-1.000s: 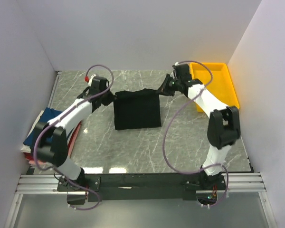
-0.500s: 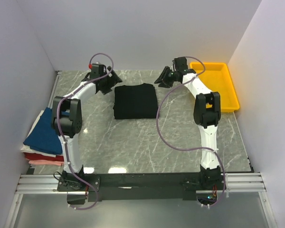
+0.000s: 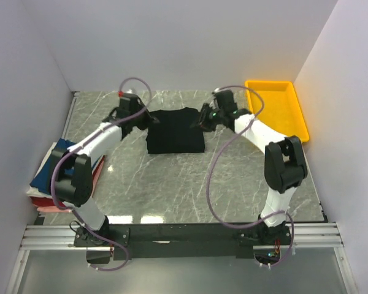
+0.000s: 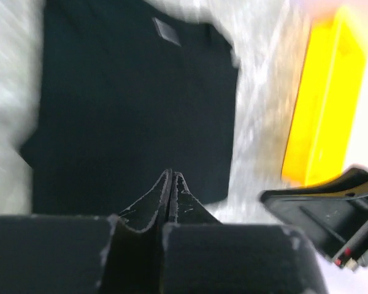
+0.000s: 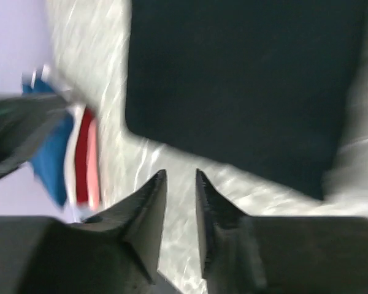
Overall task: Fold and stack the t-shirts
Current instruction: Fold the tshirt
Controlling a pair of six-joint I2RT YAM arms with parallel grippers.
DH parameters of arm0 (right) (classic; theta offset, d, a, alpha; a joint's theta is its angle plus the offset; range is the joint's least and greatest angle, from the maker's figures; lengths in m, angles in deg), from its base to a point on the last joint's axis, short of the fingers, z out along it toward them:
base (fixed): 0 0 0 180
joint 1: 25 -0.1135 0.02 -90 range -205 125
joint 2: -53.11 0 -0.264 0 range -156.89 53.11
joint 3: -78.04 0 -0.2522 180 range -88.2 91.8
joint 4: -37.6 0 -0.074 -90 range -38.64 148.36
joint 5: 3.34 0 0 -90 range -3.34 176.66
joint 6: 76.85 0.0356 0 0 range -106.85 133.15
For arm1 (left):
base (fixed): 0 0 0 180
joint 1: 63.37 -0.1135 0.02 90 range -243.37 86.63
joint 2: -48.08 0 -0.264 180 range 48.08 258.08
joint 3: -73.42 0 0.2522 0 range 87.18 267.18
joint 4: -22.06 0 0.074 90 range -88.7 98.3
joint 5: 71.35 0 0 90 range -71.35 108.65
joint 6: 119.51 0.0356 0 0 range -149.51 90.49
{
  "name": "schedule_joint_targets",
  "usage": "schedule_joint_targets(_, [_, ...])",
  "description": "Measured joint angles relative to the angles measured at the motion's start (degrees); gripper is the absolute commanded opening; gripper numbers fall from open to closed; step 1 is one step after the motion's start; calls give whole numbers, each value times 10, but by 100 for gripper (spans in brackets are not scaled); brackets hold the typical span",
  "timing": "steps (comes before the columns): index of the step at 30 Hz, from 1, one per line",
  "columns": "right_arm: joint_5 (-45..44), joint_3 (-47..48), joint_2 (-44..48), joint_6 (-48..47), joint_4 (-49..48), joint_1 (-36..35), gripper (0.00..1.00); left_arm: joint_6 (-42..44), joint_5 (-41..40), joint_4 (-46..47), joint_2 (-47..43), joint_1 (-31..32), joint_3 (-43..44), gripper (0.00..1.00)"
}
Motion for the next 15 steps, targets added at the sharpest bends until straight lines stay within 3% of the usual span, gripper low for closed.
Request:
schedule_joint_targets(6, [19, -77, 25, 25, -80, -92, 20, -15, 3, 29, -18, 80, -87, 1])
schedule_joint_targets(15, [15, -79, -89, 28, -110, -74, 14, -18, -18, 56, 91, 68, -99, 1])
